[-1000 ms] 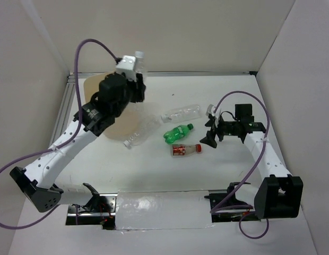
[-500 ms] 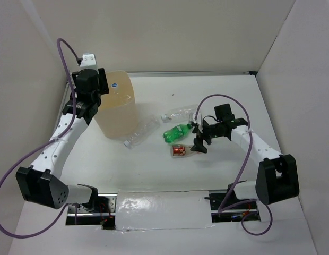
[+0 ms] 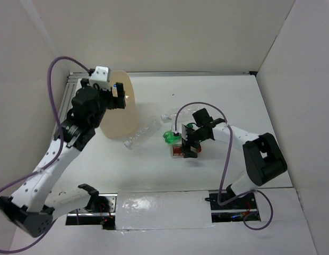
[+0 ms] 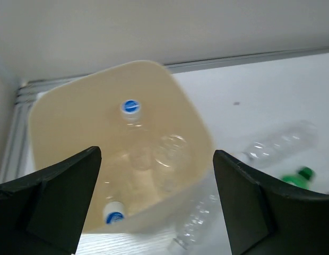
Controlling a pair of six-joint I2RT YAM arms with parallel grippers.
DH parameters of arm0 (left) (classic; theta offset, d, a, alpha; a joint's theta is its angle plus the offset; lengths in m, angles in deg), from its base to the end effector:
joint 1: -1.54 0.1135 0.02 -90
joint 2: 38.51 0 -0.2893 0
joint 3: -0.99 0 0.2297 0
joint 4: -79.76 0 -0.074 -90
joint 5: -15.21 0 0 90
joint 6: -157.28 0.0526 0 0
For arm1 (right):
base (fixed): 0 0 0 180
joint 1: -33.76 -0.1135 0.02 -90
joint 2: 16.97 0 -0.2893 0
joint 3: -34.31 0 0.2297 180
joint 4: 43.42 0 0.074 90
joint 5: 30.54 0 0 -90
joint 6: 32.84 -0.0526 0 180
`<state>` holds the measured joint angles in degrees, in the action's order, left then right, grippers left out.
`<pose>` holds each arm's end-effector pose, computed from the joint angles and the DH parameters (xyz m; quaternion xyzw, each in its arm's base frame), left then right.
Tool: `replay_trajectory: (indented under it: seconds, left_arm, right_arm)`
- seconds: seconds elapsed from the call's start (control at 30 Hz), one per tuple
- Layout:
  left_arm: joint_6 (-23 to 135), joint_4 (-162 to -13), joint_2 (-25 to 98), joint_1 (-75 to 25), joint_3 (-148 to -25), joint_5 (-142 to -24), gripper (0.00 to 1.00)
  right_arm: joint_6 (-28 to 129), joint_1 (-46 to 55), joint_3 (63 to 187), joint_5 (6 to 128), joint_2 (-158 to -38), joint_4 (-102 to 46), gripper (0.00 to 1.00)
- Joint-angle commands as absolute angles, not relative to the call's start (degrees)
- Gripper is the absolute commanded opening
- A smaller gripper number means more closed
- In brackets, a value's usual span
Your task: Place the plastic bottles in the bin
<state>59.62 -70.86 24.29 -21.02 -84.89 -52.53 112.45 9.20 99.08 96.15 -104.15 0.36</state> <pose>0.2117 -0.0664 0.4474 -0.0329 0.7414 -0.0318 0.6695 0.2280 0.1387 0.2086 -0.6459 0.6706 0.2451 0.2704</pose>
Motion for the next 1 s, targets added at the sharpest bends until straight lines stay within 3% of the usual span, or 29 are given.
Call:
replay_trajectory:
  seconds: [0.0, 0.27, 0.3, 0.43, 0.57, 0.7, 0.97]
  left_arm:
    - [61.0, -68.3, 18.3, -27.5, -80.3, -59.7, 0.99]
    - [51.2, -67.0, 12.9, -43.9, -64.2, -57.7, 0.99]
    - [49.7, -67.0, 13.6, -47.5, -62.9, -55.3, 0.99]
    - [46.7, -67.5, 19.0, -54.8, -62.3, -49.9, 0.99]
    - [44.3, -70.6, 21.1, -57.9, -59.8, -48.0, 0.99]
    - [43.0, -73.3, 17.1, -59.2, -54.5, -48.5, 0.99]
    - [39.3, -76.1, 13.0, -60.2, -47.0, -51.1, 0.99]
  right_arm:
    - [113.8, 8.8, 100.2, 92.8, -107.1, -4.1, 0.95]
    - [116.6, 7.7, 97.4, 91.5, -107.7, -3.1, 0.69]
    - [117.2, 7.1, 97.4, 91.5, -107.7, -2.4, 0.52]
    - [122.1, 8.3, 101.3, 96.7, -103.5, 6.4, 0.29]
    - [120.3, 10.9, 113.1, 100.9, -96.1, 14.5, 0.26]
    - [111.6, 12.1, 125.7, 97.3, -94.4, 10.3, 0.24]
    - [97.4, 6.2, 153.1, 94.2, -109.1, -4.5, 0.24]
